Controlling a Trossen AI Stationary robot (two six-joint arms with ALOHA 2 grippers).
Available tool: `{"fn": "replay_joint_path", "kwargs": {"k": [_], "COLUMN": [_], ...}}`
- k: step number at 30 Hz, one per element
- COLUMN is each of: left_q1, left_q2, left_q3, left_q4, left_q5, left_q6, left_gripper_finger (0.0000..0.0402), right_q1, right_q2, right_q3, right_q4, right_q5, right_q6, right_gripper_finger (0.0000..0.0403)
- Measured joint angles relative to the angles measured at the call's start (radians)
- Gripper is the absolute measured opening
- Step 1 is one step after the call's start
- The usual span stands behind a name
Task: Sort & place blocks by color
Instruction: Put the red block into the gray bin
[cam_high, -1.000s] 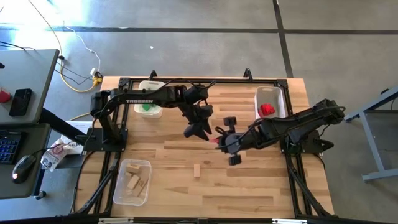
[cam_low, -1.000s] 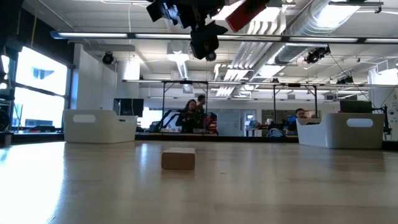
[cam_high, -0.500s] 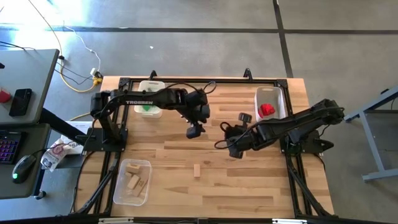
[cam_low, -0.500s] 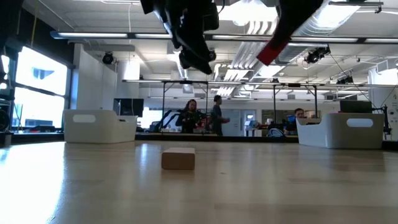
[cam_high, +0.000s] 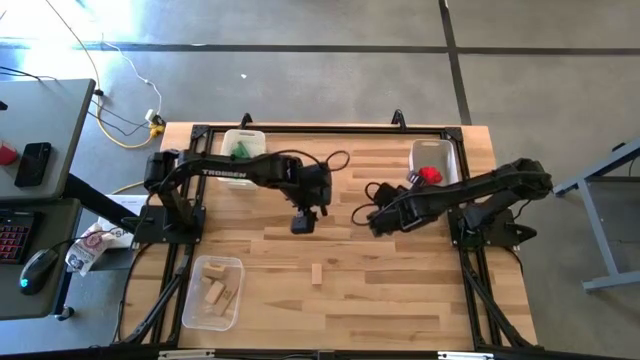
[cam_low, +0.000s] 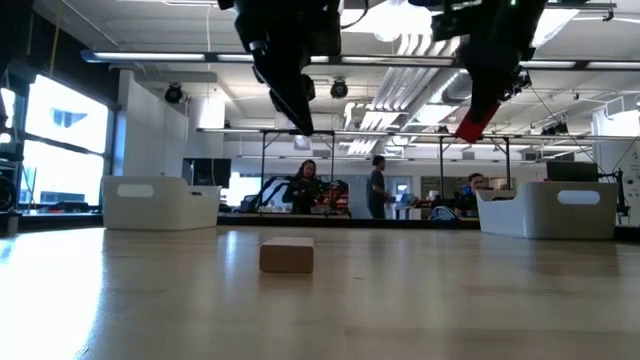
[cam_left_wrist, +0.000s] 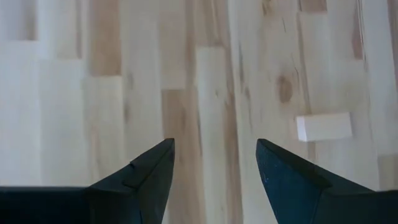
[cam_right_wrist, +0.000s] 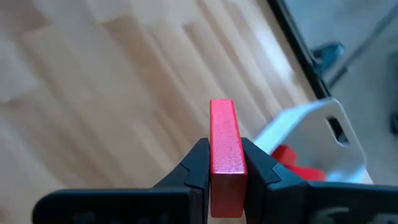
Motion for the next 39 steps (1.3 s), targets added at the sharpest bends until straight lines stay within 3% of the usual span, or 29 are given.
{"fn": "replay_joint_path", "kwargs": {"k": [10, 18, 26, 39], "left_q1": [-0.076, -0.147, -0.218, -0.247], "left_q2": [0.000, 0.000, 0.000, 0.000], "left_q3": [-0.099, -0.126, -0.127, -0.127], "left_q4": [0.000, 0.010, 0.063, 0.112], "left_q5": [0.000, 0.000, 0.000, -0.004], "left_q6": [-0.041, -0.076, -0.003, 0.443], "left_gripper_finger": [0.0211, 0.0211, 0.0211, 0.0211], "right_q1": [-0.140, -0.281, -0.459, -0.747], "right_q2": [0.000, 0.000, 0.000, 0.000], "right_q3": [-0.054, -0.056, -0.056, -0.056], "right_q4": [-0.135, -0.187, -0.195, -0.179], "right_q5": [0.065, 0.080, 0.020, -0.079], "right_q6": [0.227, 0.279, 0.143, -0.166], "right_gripper_finger": [0.0034, 0.0034, 0.0035, 0.0036]}}
